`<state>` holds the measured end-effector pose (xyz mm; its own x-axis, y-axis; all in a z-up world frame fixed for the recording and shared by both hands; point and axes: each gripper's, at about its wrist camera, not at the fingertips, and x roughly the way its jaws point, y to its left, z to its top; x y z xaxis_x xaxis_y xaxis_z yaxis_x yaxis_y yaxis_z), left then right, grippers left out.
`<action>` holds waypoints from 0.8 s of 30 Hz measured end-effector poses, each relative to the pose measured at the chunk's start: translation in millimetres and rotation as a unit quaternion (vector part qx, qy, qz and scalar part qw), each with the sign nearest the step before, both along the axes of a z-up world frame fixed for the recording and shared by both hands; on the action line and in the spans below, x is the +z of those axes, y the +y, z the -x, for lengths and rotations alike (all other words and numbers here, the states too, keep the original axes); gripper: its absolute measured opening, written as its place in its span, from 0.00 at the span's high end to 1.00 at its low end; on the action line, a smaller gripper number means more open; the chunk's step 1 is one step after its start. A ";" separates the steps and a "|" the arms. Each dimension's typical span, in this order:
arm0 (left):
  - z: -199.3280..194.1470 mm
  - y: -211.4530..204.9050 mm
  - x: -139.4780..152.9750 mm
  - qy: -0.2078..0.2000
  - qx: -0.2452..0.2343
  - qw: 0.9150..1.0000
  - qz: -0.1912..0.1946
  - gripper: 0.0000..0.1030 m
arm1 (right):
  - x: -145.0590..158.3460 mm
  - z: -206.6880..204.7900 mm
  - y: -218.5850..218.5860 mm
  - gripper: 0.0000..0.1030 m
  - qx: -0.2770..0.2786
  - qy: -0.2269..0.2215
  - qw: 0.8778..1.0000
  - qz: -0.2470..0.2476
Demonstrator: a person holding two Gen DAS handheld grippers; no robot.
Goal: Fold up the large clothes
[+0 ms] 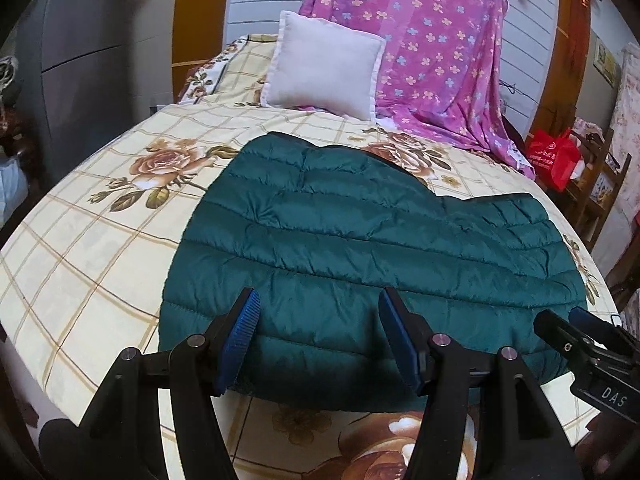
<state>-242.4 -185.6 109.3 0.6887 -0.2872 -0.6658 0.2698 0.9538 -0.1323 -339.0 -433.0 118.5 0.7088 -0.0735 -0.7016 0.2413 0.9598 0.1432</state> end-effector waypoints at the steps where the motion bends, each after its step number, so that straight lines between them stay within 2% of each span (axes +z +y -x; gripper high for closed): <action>1: 1.3 0.0 0.2 -0.007 0.004 1.000 -0.005 0.58 | -0.1 -0.1 2.1 0.13 0.000 -0.001 1.000 0.005; 9: 15.3 -6.3 3.8 -0.066 0.037 0.994 -0.079 0.57 | -4.7 -0.5 9.8 0.12 -0.003 -0.007 1.000 0.021; 13: 18.7 -6.1 3.5 -0.072 0.035 0.994 -0.077 0.57 | -6.1 0.1 10.6 0.12 -0.009 -0.009 0.999 0.031; 18: 13.3 -5.8 -2.5 -0.049 0.039 0.995 -0.075 0.57 | -10.1 0.7 10.2 0.11 -0.014 -0.005 0.999 0.037; 24: 15.5 -6.0 -2.7 -0.061 0.049 0.993 -0.085 0.57 | -12.8 0.6 7.6 0.11 -0.016 -0.006 0.999 0.028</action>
<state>-257.8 -191.7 106.6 0.7869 -0.1055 -0.6080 0.1784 0.9821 0.0605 -339.6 -425.4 105.6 0.7138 -0.1350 -0.6872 0.2704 0.9583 0.0927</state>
